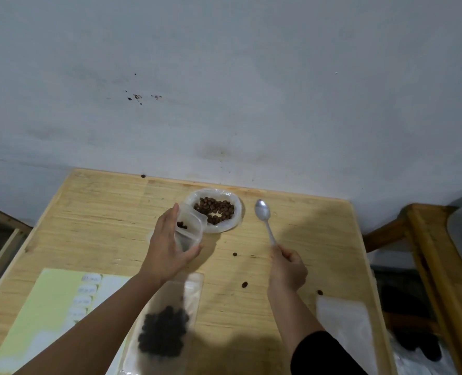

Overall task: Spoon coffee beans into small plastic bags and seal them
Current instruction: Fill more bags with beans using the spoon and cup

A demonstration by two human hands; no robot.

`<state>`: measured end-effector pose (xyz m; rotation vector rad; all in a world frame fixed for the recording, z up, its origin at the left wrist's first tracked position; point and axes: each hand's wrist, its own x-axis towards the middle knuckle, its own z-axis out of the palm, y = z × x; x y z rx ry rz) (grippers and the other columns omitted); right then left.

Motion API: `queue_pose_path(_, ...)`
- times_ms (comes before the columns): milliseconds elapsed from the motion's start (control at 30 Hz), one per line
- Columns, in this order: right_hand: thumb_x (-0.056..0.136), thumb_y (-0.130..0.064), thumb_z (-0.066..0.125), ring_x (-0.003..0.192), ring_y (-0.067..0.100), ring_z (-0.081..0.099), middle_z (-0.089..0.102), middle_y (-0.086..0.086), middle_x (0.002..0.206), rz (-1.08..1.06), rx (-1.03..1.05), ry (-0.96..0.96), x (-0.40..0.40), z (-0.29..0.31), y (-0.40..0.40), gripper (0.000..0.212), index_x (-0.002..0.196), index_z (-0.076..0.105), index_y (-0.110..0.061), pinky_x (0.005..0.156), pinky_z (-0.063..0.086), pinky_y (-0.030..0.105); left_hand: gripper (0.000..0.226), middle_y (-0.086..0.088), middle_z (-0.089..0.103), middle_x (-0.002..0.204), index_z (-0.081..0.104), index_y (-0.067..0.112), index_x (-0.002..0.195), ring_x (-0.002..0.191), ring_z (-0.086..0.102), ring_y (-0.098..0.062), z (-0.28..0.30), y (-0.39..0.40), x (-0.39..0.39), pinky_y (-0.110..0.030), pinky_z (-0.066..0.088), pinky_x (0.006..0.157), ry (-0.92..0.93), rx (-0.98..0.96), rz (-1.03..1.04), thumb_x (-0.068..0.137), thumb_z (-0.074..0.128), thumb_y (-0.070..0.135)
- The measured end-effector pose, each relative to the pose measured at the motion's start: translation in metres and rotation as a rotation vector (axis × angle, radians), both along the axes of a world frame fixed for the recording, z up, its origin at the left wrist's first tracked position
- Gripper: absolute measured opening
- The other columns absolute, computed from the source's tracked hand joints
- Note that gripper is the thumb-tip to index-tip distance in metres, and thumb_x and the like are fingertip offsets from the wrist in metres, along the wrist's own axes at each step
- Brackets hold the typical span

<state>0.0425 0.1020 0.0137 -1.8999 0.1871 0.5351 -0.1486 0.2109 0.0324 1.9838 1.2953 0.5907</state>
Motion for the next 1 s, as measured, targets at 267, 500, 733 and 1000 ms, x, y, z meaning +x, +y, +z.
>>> queue_pose_path(267,0.082,-0.020,0.067,0.069,0.014,0.057,0.064,-0.001,0.075,0.281,-0.190,-0.133,0.006,-0.005,0.004,0.010,0.081,0.066,-0.010,0.066,0.042,0.023,0.102,-0.004,0.030,0.146,0.016,0.017,0.149,0.133,0.031,-0.014,0.005,-0.015,0.007,-0.043,0.037,0.108,-0.002,0.014,0.018,0.071,0.080,0.029)
queue_pose_path(500,0.085,-0.021,0.062,0.061,0.014,0.052,0.065,0.002,0.070,0.425,-0.358,-0.217,0.005,-0.001,0.007,0.018,0.074,0.067,-0.006,0.056,0.037,0.024,0.102,-0.004,0.031,0.145,0.017,0.017,0.148,0.131,0.031,-0.011,0.018,-0.019,0.001,-0.042,0.036,0.109,-0.045,0.034,0.003,0.070,0.081,0.026)
queue_pose_path(733,0.088,-0.026,0.060,0.065,0.029,0.061,0.066,0.020,0.071,0.540,-0.022,-0.301,-0.034,0.047,0.010,0.028,0.073,0.068,-0.003,0.067,0.049,0.036,0.105,-0.001,0.031,0.145,0.016,0.018,0.149,0.133,0.031,-0.010,0.037,-0.014,-0.020,-0.037,0.034,0.111,-0.128,0.067,-0.112,0.068,0.080,0.036)
queue_pose_path(1000,0.083,-0.021,0.067,0.072,-0.002,0.061,0.069,-0.012,0.076,0.844,0.187,-0.302,-0.097,0.145,0.029,0.009,0.088,0.075,-0.017,0.075,0.048,0.016,0.121,0.004,0.029,0.141,0.014,0.019,0.148,0.130,0.026,-0.002,0.074,-0.016,-0.037,-0.006,0.018,0.104,-0.217,0.068,-0.305,0.055,0.085,0.047)
